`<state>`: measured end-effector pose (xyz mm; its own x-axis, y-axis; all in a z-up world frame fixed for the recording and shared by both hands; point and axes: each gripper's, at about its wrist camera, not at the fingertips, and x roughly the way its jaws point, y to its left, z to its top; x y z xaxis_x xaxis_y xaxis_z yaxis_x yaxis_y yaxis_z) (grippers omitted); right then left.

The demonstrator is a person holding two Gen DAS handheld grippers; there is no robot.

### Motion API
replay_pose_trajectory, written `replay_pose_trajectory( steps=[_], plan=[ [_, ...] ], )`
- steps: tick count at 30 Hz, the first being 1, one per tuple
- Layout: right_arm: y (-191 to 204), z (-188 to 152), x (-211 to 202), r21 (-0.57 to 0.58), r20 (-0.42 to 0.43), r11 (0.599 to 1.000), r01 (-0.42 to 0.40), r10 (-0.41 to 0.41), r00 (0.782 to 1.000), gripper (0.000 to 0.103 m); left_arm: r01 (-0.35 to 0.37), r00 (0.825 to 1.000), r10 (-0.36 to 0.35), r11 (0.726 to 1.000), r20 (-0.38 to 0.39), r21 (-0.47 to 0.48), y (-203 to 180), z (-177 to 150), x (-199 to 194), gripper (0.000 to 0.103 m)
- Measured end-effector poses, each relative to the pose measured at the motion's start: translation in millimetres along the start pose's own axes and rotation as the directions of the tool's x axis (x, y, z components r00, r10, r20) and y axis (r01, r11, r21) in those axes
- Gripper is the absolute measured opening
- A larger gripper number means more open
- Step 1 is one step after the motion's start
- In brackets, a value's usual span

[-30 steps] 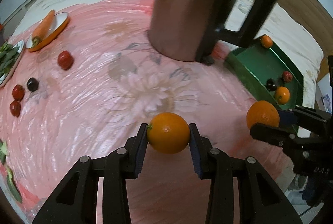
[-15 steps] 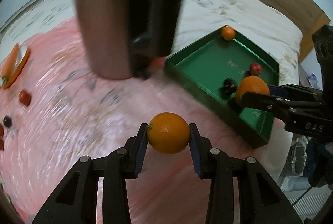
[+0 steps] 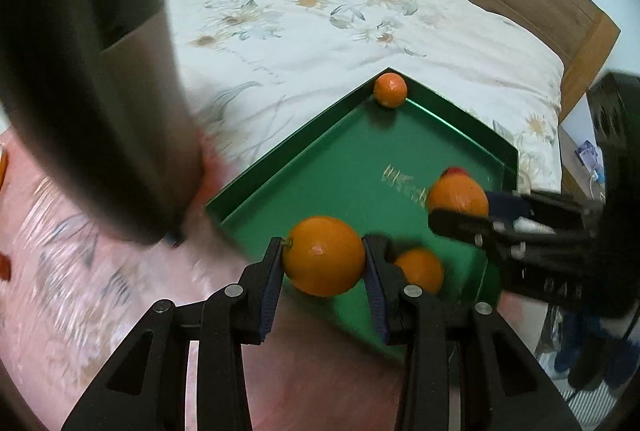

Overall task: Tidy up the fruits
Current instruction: 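Carry the tangerine with the left tool while the right tool carries its tangerine over the green tray, then open the left gripper releasing the tangerine while the right gripper releases its tangerine into the tray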

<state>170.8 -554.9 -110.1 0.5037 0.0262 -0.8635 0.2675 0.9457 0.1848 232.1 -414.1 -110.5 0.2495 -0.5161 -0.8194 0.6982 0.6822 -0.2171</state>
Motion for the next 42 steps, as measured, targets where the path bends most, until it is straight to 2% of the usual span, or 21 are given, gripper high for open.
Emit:
replay_pose_trajectory(
  steps=[7, 11, 21, 23, 24, 25, 26, 29, 30, 31, 39, 42],
  plan=[
    [-24.8, -4.3, 8.0, 0.020, -0.023, 0.999, 0.047, -0.046, 0.999, 0.057, -0.010, 1.000, 0.010, 1.000, 0.001, -0.018, -9.5, 21.8, 35.9, 0.033],
    [-31.1, -9.7, 12.8, -0.008, -0.044, 0.997, 0.080, -0.080, 0.996, 0.057, -0.031, 1.000, 0.030, 0.999, -0.008, -0.024, -12.6, 30.9, 57.4, 0.033],
    [-32.4, -15.0, 15.3, -0.056, -0.046, 0.992, 0.110, -0.113, 0.993, 0.057, -0.056, 0.998, 0.055, 0.998, -0.042, -0.024, -11.1, 30.6, 79.2, 0.034],
    [-32.8, -15.1, 14.7, -0.056, -0.045, 0.992, 0.111, -0.113, 0.993, 0.058, -0.053, 0.998, 0.052, 0.998, -0.042, -0.021, -11.6, 30.5, 79.3, 0.040],
    [-32.8, -15.1, 14.7, -0.057, -0.045, 0.992, 0.111, -0.114, 0.992, 0.058, -0.063, 0.997, 0.063, 0.998, -0.036, -0.017, -12.1, 30.3, 78.2, 0.047],
    [-32.7, -15.4, 14.4, -0.057, -0.044, 0.992, 0.113, -0.115, 0.992, 0.058, -0.070, 0.997, 0.070, 0.997, -0.027, -0.010, -12.8, 30.4, 76.5, 0.049],
    [-32.1, -16.0, 13.9, -0.059, -0.043, 0.992, 0.115, -0.117, 0.992, 0.060, -0.074, 0.997, 0.073, 0.997, -0.023, -0.004, -13.2, 30.3, 74.7, 0.050],
    [-28.4, -16.2, 12.2, -0.070, -0.037, 0.990, 0.120, -0.123, 0.992, 0.076, -0.071, 0.997, 0.071, 0.997, -0.013, 0.004, -14.1, 31.2, 69.3, 0.054],
    [-27.2, -16.1, 10.7, -0.075, -0.031, 0.989, 0.126, -0.128, 0.991, 0.085, -0.072, 0.997, 0.072, 0.997, -0.009, 0.007, -14.4, 31.1, 67.6, 0.055],
    [-25.8, -15.7, 8.9, -0.077, -0.025, 0.989, 0.127, -0.129, 0.991, 0.087, -0.076, 0.997, 0.076, 0.997, -0.004, 0.012, -14.8, 30.9, 65.0, 0.055],
    [-23.5, -19.8, -10.1, -0.069, -0.014, 0.988, 0.135, -0.136, 0.991, 0.091, -0.066, 0.998, 0.065, 0.998, 0.024, 0.025, -19.1, 23.4, 41.4, 0.057],
    [-24.1, -24.6, -20.3, -0.058, -0.012, 0.989, 0.136, -0.137, 0.990, 0.091, -0.056, 0.996, 0.053, 0.998, 0.067, 0.041, -23.1, 15.7, 25.6, 0.057]
  ],
)
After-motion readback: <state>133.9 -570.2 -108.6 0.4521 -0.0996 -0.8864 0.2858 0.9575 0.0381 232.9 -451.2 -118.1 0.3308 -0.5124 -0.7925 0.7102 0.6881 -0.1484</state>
